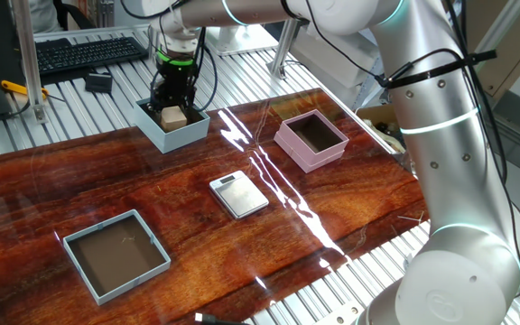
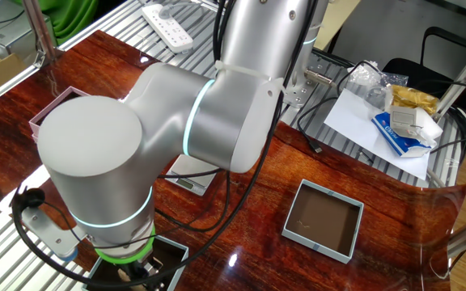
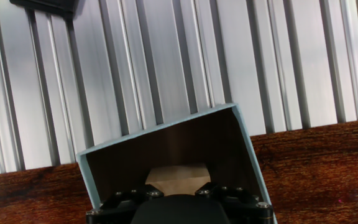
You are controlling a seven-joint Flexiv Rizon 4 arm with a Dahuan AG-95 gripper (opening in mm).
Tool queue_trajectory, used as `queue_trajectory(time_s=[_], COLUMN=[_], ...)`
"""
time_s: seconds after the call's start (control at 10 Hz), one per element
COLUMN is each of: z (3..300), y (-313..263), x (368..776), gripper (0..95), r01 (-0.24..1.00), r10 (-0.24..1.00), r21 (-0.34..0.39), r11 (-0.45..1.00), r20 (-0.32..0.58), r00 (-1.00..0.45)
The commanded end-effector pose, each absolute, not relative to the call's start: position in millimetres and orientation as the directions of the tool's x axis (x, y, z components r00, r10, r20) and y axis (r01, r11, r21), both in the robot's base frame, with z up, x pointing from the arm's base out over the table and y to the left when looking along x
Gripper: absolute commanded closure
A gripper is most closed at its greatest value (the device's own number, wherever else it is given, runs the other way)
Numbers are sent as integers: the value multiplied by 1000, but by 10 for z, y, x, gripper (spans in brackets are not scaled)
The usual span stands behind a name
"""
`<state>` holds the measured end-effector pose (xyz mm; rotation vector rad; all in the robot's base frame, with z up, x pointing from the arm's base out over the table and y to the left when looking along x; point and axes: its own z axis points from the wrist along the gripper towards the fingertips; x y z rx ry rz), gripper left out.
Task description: Move an object from one box to another
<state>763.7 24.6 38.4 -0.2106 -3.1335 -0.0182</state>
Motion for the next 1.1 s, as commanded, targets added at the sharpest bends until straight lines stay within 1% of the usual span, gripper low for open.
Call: queue_trajectory(time_s=[0.1, 1.1], z=[415, 807], y=[243, 184], x=[7634, 7582], gripper=[950, 950], r01=[131, 120], r10=[131, 120], r21=[11, 8], r11=[991, 993], r20=[2, 6], r00=[-991, -993])
